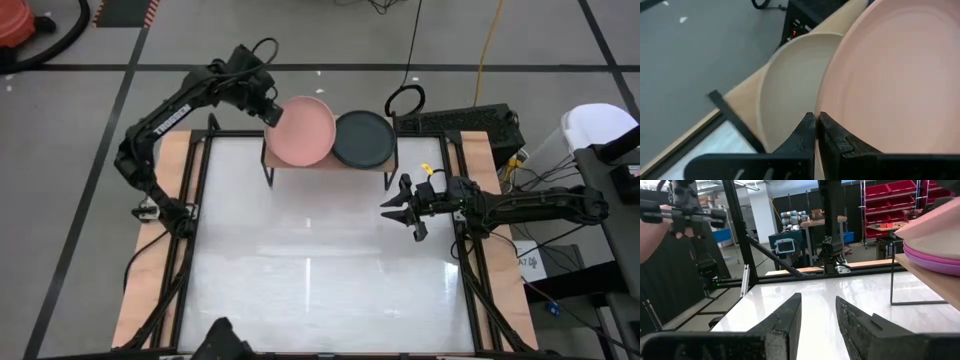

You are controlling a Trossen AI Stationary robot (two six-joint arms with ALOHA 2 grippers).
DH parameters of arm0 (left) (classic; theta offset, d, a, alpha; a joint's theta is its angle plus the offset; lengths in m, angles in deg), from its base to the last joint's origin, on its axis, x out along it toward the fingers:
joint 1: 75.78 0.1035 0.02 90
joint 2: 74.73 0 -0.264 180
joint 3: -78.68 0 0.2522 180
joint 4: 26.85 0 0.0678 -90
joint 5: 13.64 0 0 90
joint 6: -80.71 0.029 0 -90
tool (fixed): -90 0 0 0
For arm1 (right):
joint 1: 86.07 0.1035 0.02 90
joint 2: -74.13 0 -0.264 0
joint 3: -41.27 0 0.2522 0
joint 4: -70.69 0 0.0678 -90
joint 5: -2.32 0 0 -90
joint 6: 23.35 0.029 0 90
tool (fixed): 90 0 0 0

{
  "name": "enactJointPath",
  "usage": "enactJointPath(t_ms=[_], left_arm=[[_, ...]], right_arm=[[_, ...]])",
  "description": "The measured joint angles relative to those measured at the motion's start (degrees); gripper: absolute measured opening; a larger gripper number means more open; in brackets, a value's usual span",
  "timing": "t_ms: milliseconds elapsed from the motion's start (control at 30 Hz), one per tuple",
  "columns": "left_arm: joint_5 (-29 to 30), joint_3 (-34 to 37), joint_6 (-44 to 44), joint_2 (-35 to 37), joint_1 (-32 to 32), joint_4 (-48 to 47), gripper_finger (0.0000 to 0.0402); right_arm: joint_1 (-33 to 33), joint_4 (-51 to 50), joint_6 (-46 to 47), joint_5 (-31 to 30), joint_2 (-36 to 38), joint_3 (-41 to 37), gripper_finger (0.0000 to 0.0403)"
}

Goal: Place and stack plates onto a shelf
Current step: Stack the light pink plate on the dark white plate, then return to Home Position

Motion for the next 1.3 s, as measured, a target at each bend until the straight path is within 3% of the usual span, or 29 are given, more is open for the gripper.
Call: enactJointPath(t_ms=[133, 467, 667, 1067, 1300], left_arm=[[0.90, 0.00, 0.06, -1.10, 0.08, 0.75, 0.0014], [11.40, 0.00, 1.56, -1.20, 0.33, -2.79, 0.0025], [9.89, 0.00, 6.54, -1.20, -0.02, -2.94, 0.0036], [9.16, 0.00, 5.98, -0.86, -2.07, -2.99, 0.0131], [5.83, 0.00, 7.82, 7.38, -2.05, -2.32, 0.0133]], right_arm=[[0.00, -0.07, -0.02, 0.05, -0.01, 0.00, 0.0105], [0.00, -1.09, -0.35, 0.11, -0.02, 0.00, 0.0105], [0.00, -1.11, -0.47, 0.11, -0.02, 0.00, 0.0105], [0.00, -1.11, -0.48, 0.13, -0.01, 0.00, 0.0105], [0.00, -2.35, -0.68, 0.16, 0.00, -0.02, 0.0105]])
